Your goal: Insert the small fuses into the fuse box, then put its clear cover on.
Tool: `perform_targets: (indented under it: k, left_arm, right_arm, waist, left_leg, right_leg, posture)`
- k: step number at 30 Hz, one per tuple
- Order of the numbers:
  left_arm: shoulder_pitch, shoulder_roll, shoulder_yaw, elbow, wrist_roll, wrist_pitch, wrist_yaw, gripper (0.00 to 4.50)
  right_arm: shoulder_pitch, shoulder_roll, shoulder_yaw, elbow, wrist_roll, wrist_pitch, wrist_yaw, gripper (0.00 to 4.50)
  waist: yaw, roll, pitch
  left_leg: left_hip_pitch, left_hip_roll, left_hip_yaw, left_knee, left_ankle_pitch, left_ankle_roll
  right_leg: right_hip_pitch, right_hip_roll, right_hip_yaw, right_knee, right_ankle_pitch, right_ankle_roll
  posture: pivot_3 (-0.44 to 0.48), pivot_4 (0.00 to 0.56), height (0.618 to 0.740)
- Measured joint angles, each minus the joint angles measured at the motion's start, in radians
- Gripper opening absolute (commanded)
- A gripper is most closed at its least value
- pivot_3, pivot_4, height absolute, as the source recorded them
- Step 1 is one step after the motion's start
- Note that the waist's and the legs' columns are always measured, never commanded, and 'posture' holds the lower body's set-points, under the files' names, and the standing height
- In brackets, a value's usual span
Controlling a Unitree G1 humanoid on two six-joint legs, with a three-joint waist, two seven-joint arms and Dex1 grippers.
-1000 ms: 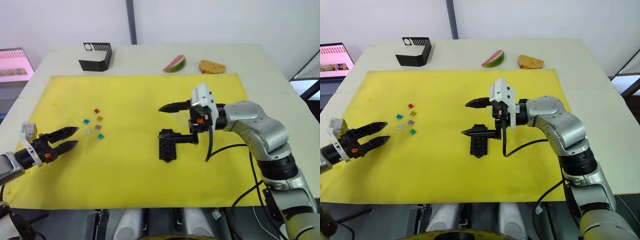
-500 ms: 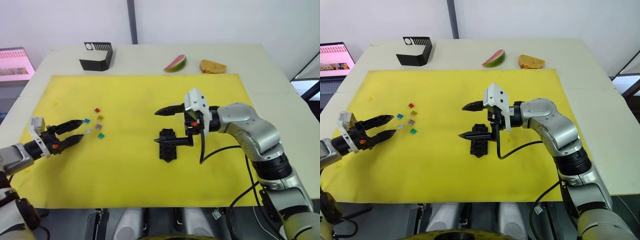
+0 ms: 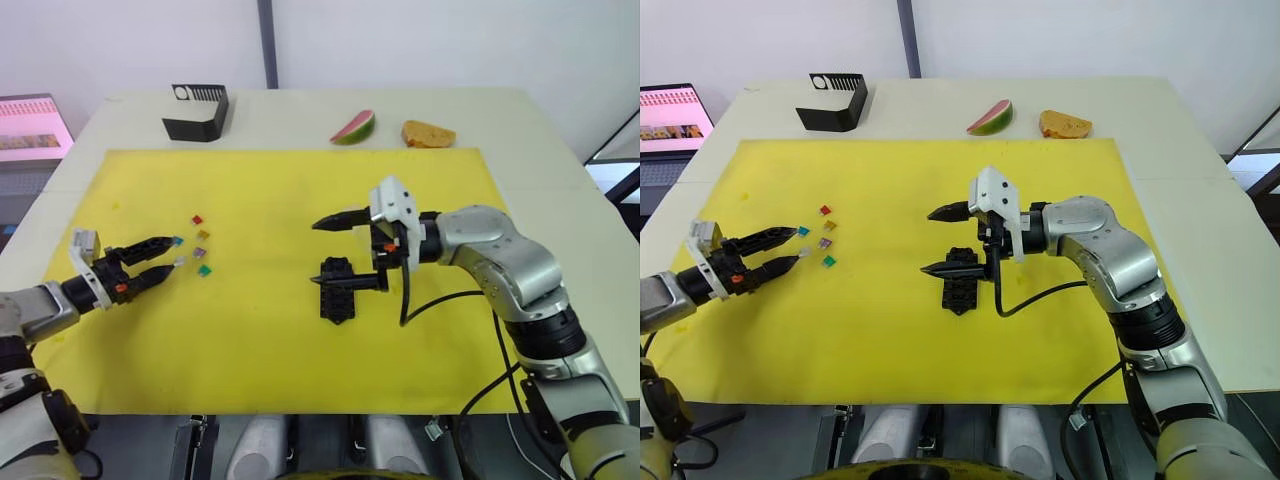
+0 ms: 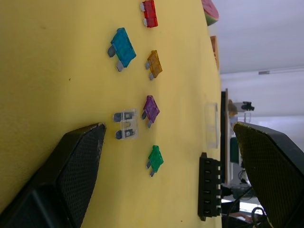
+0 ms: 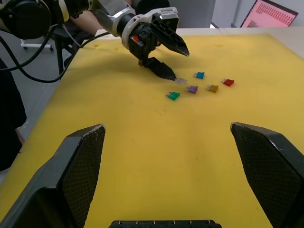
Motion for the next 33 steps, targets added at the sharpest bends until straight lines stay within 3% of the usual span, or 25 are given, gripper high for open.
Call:
perform_targets:
  k: [13, 17, 32, 33]
  left_arm:
    - [-0.024, -0.009, -0.036, 0.006, 0.024, -0.012, -0.022, 4.5]
    - [-0.023, -0.018, -0.046, 0.006, 0.034, -0.02, -0.023, 3.21]
    - [-0.021, -0.019, -0.075, 0.006, 0.064, -0.042, -0.07, 3.21]
    - [-0.021, -0.019, -0.076, 0.006, 0.066, -0.045, -0.07, 2.9]
  right_arm:
    - [-0.008, -0.014, 0.0, 0.028, -0.028, -0.02, 0.016, 4.45]
    - [-0.013, -0.014, 0.0, 0.028, -0.028, -0.02, 0.016, 4.5]
    - [-0.021, -0.014, 0.0, 0.029, -0.029, -0.021, 0.018, 4.5]
    - [-0.023, -0.014, 0.0, 0.029, -0.029, -0.021, 0.018, 4.5]
  waist:
    - [0.001, 0.0, 0.0]
    - [0.001, 0.0, 0.0]
    - [-0.001, 0.0, 0.0]
    - [-0.001, 0.0, 0.0]
  left_leg:
    - [0.0, 0.0, 0.0, 0.0, 0.0, 0.0]
    - [0.0, 0.0, 0.0, 0.0, 0.0, 0.0]
    - [0.0, -0.001, 0.0, 0.0, 0.0, 0.0]
    - [0.0, 0.0, 0.0, 0.0, 0.0, 0.0]
  right_leg:
    - [0.0, 0.0, 0.0, 0.0, 0.0, 0.0]
    - [0.0, 0.0, 0.0, 0.0, 0.0, 0.0]
    - [0.0, 0.0, 0.0, 0.0, 0.0, 0.0]
    - [0.0, 0.0, 0.0, 0.0, 0.0, 0.0]
  posture:
    - [0.0, 0.15, 0.74]
    - [0.0, 0.15, 0.74]
    - [0.0, 0.15, 0.74]
    - [0.0, 0.15, 0.74]
